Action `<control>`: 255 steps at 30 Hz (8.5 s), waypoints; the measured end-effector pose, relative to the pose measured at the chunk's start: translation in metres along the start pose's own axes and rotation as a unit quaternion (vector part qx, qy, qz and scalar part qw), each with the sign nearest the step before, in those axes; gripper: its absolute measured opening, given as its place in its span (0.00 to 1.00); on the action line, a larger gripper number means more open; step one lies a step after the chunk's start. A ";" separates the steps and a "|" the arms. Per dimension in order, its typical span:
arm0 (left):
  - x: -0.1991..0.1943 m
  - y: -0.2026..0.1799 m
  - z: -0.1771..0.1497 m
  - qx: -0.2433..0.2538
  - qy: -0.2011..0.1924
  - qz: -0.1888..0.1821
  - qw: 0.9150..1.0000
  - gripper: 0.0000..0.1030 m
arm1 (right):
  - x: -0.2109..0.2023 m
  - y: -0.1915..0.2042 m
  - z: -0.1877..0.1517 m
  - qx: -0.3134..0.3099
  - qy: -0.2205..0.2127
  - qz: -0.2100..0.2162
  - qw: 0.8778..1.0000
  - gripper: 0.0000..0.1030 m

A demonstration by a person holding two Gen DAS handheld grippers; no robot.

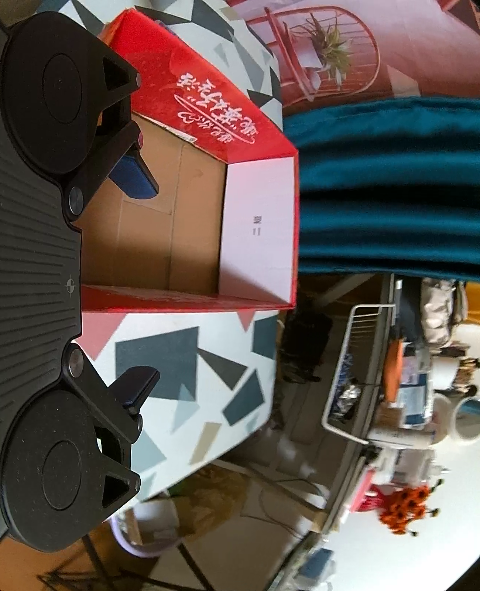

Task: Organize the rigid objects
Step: 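Move the left tool down to the pink-and-black checkered pen, then close the left gripper on the checkered pen and lift it, then carry the checkered pen into the red box and release it, then move the left tool back to the gold card in clear case, then close the left gripper on the gold card case and lift it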

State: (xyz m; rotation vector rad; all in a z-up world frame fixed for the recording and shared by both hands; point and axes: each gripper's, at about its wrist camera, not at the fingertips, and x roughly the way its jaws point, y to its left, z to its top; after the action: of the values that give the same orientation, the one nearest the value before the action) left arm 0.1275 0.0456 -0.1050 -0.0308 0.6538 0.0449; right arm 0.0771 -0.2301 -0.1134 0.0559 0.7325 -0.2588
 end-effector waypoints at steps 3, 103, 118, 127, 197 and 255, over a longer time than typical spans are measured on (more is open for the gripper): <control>0.007 0.000 -0.003 -0.003 0.003 -0.008 1.000 1.00 | 0.010 -0.009 -0.003 0.008 0.014 -0.004 1.000 0.68; 0.100 -0.045 -0.010 0.077 0.094 -0.154 0.981 0.16 | 0.045 -0.034 -0.012 0.048 0.083 0.039 0.995 0.12; 0.062 -0.101 0.048 0.143 0.013 -0.252 0.957 0.17 | 0.045 -0.031 -0.012 0.035 0.083 0.035 0.995 0.11; 0.086 -0.140 0.057 0.166 0.013 -0.252 0.953 0.17 | 0.044 -0.028 -0.014 0.014 0.077 0.035 0.996 0.11; 0.094 -0.014 -0.051 0.058 0.183 -0.085 0.978 0.59 | 0.044 -0.032 -0.015 0.028 0.075 0.039 0.996 0.12; 0.070 -0.046 -0.030 0.093 0.074 -0.101 0.988 0.56 | 0.044 -0.032 -0.016 0.028 0.075 0.039 0.996 0.12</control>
State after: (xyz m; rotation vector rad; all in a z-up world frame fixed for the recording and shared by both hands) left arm 0.1673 0.0004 -0.1711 0.0799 0.7978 -0.2162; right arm 0.0899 -0.2684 -0.1533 0.1581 0.8698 -0.2015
